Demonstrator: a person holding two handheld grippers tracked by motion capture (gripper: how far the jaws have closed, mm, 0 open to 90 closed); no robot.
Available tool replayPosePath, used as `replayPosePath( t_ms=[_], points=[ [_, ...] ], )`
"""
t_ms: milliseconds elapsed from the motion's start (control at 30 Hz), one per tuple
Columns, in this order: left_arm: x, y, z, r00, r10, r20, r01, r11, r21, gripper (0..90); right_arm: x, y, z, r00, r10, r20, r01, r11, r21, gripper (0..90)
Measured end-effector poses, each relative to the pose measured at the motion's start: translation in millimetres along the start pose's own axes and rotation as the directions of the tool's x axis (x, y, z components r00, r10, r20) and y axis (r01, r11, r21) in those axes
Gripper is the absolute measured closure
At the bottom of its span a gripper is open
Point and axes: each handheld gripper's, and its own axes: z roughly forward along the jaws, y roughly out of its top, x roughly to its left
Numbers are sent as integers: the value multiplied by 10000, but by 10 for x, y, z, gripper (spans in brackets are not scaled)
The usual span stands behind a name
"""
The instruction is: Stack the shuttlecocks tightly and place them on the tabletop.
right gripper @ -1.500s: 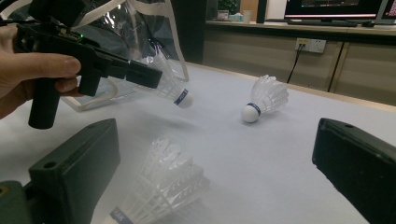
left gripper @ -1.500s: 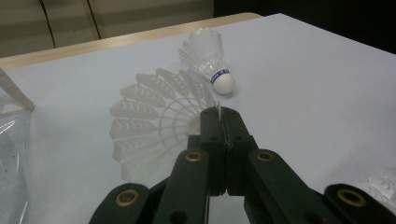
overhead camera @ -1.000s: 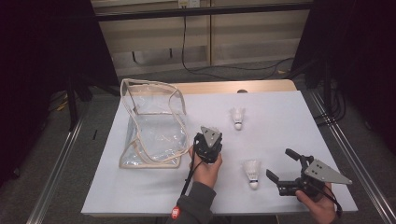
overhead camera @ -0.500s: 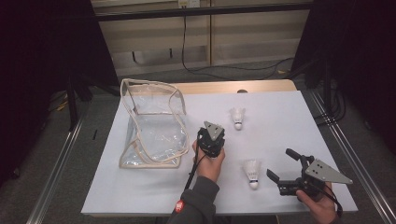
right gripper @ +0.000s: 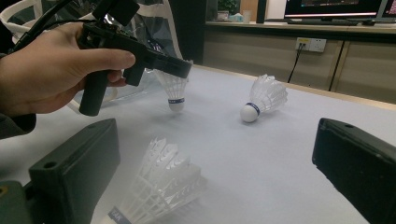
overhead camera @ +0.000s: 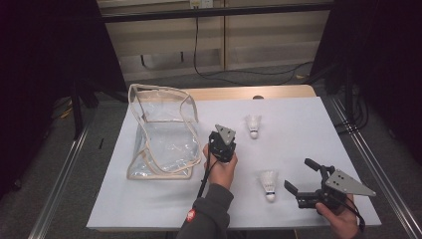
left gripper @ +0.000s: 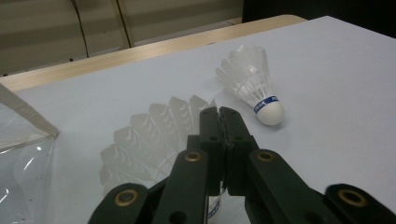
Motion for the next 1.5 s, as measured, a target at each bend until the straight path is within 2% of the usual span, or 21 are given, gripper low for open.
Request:
replayPosePath(
  t_ms=[233, 367, 833, 1167, 1367, 1500],
  points=[
    [70, -6, 41, 9991, 198, -374, -196, 9998, 53, 888, -12, -2, -3, 10000, -26, 35, 26, 10000, -1, 3],
    [91, -3, 50, 9970, 483, -613, -476, 9988, 121, 889, -13, -2, -4, 10000, -36, 31, 36, 10000, -27, 3],
    [134, -19, 82, 9943, 554, -912, -536, 9983, 220, 887, -10, -1, -8, 10000, -17, 27, 17, 10000, -36, 3],
    [149, -37, 118, 9873, 976, -1252, -955, 9952, 232, 885, -8, -2, -6, 10000, -19, 11, 19, 10000, -34, 3],
    [153, -36, 119, 9862, 970, -1343, -948, 9952, 220, 885, -6, 0, -7, 10000, -46, -4, 46, 10000, -41, 3],
    [169, -36, 122, 9824, 1079, -1524, -1075, 9941, 107, 886, -2, -1, -6, 10000, -24, -39, 24, 10000, -26, 3]
  ],
)
